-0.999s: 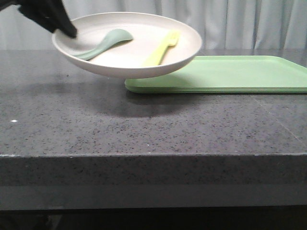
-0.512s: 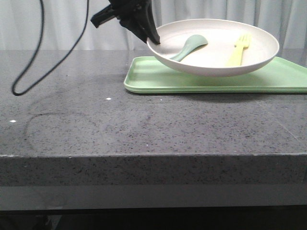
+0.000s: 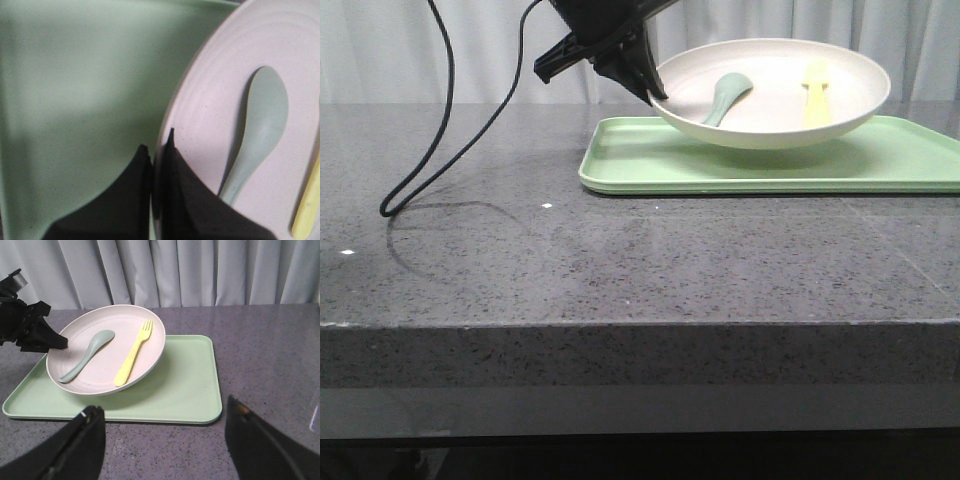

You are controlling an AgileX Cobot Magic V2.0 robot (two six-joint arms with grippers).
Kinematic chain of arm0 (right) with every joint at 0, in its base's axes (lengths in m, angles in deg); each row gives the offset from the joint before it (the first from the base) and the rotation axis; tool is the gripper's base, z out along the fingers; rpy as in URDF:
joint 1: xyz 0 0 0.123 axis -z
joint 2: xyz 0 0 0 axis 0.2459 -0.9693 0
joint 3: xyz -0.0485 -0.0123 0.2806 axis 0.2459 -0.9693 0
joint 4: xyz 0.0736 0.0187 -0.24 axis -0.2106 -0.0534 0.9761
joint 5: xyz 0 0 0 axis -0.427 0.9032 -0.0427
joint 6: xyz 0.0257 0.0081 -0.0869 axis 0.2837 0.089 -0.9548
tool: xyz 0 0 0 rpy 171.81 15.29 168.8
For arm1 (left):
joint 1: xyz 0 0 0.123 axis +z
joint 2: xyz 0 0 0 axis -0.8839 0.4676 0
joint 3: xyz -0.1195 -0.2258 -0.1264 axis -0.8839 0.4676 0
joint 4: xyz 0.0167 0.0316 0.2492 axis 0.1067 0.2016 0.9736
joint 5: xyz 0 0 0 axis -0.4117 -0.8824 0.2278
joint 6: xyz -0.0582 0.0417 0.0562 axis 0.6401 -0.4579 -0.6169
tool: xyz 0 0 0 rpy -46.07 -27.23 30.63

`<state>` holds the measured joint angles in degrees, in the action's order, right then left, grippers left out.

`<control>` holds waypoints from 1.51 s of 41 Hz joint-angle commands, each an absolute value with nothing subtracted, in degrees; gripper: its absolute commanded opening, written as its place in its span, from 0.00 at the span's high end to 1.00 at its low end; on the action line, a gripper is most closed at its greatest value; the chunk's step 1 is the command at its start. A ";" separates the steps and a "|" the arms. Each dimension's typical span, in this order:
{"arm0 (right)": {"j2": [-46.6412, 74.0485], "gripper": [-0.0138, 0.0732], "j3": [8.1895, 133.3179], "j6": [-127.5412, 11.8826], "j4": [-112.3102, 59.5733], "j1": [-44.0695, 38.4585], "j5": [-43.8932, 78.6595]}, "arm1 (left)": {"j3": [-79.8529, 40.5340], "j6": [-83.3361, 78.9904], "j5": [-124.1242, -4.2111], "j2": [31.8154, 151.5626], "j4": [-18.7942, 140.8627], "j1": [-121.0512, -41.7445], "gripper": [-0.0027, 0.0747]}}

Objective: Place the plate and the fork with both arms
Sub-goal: 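Lift the plate with the left gripper and carry it over the tray, then lower the plate onto the tray, open the left gripper, withdraw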

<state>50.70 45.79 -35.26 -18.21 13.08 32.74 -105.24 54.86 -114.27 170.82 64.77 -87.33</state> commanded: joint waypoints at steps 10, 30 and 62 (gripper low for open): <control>49.78 0.23 47.79 -35.77 -18.37 13.09 28.18 | -107.44 56.12 -110.38 166.55 62.22 -88.37 0.99; 49.78 0.23 47.79 -35.77 -18.37 13.09 27.38 | -107.44 56.02 -110.38 166.70 62.39 -88.49 0.78; 49.78 0.23 47.79 -35.77 -18.37 13.09 26.92 | -113.25 45.69 -124.23 160.40 61.67 -88.73 0.90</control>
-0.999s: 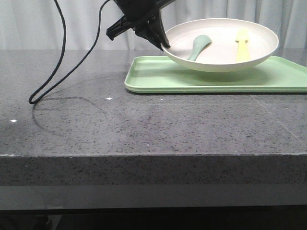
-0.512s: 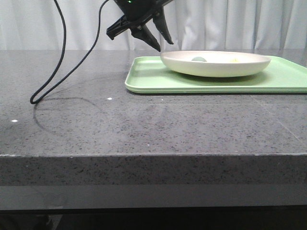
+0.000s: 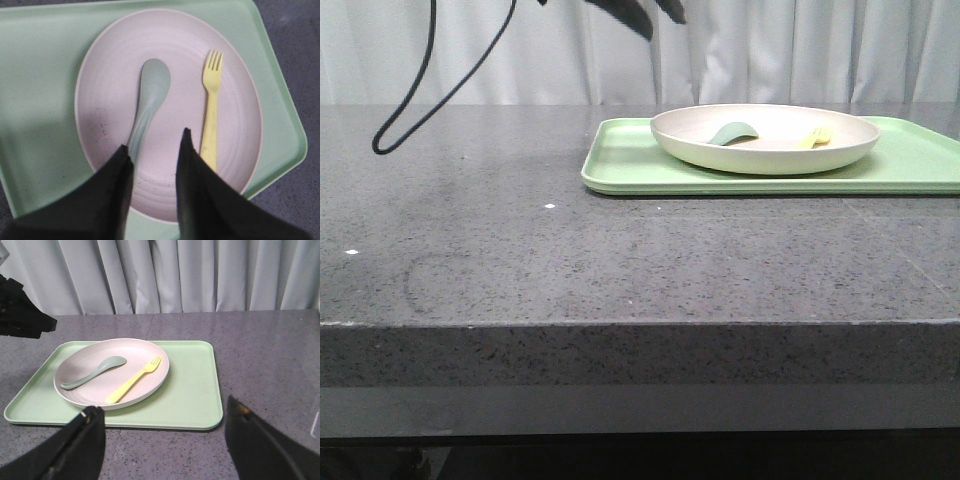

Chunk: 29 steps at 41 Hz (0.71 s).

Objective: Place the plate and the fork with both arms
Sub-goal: 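Lower the plate onto the tray, open the left gripper, withdraw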

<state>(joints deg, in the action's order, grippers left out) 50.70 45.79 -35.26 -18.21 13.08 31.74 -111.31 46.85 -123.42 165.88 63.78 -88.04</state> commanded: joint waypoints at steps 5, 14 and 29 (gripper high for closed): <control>49.78 0.23 47.79 -35.77 -18.37 13.09 26.86 | -112.63 43.43 -124.23 157.94 61.67 -89.01 0.99; 49.78 0.23 47.79 -35.77 -18.37 13.09 26.81 | -99.42 40.58 -124.23 149.36 68.80 -89.01 0.99; 49.74 0.23 47.79 -35.77 -18.37 13.09 25.69 | -60.54 40.58 -103.15 125.12 80.24 -88.10 0.99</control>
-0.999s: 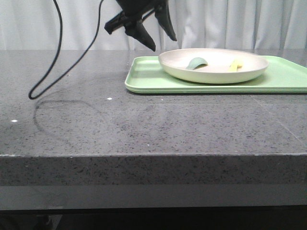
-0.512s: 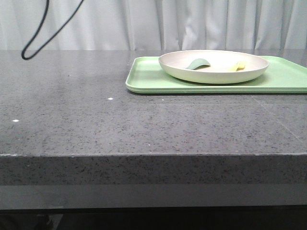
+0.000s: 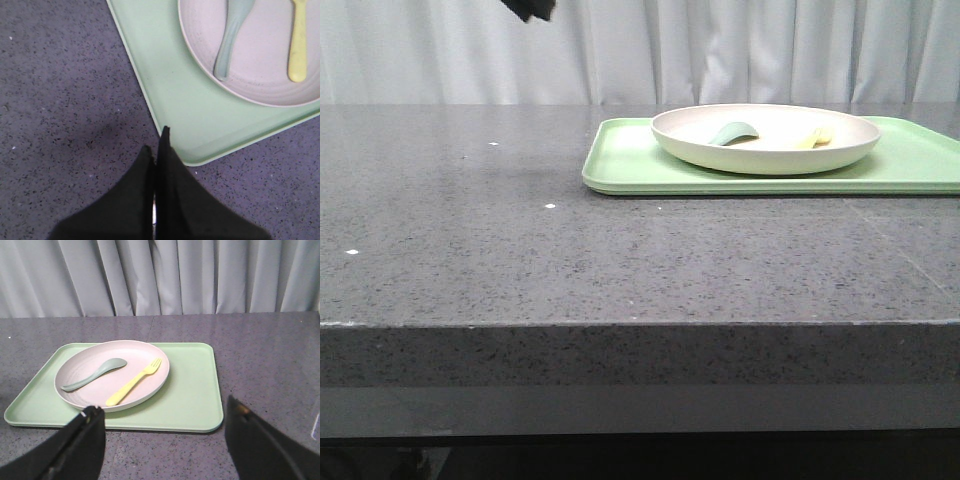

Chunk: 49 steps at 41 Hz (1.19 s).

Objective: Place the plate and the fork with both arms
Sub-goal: 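Lower the plate onto the tray, open the left gripper, withdraw, then lower the right gripper into the plate and grasp the yellow fork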

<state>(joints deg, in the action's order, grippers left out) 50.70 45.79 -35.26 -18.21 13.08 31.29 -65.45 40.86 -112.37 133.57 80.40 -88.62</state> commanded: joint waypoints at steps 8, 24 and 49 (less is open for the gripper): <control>49.74 0.23 47.79 -35.77 -18.37 13.09 24.32 | -39.90 40.58 -86.46 111.39 81.01 -87.82 0.99; 42.01 0.23 48.53 -35.77 -18.37 13.09 23.44 | -2.86 40.58 -61.78 79.80 82.87 -87.82 0.99; 4.37 0.23 71.96 -35.77 -22.31 -1.19 29.46 | 9.60 40.58 -62.38 47.47 82.94 -87.82 0.99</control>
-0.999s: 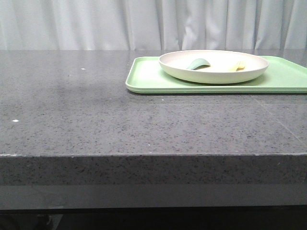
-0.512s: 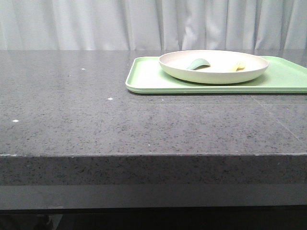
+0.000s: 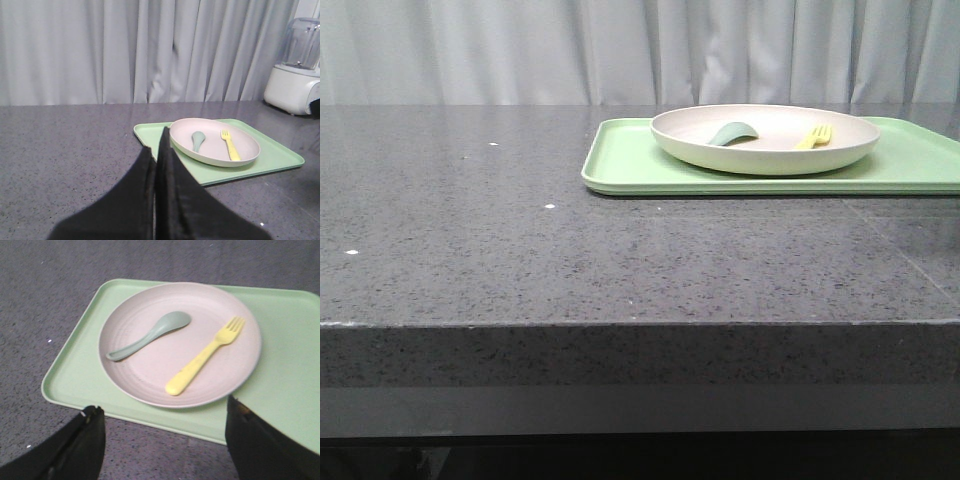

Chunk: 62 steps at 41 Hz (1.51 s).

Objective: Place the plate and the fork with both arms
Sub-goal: 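Lower the right gripper into the plate and grasp the yellow fork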

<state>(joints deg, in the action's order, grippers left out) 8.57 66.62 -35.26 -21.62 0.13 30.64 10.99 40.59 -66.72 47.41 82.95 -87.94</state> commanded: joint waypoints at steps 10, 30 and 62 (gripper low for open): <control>-12.11 0.26 87.97 -30.12 -22.65 1.21 40.00 | 9.60 40.58 -62.38 47.47 82.94 -87.82 0.99; -33.26 0.36 109.05 -21.29 -22.65 4.81 54.36 | 9.60 40.58 -62.38 47.47 82.94 -87.82 0.99; -38.55 0.36 112.33 -18.02 -21.76 5.47 55.35 | 9.65 40.58 -62.38 47.47 82.94 -87.82 0.99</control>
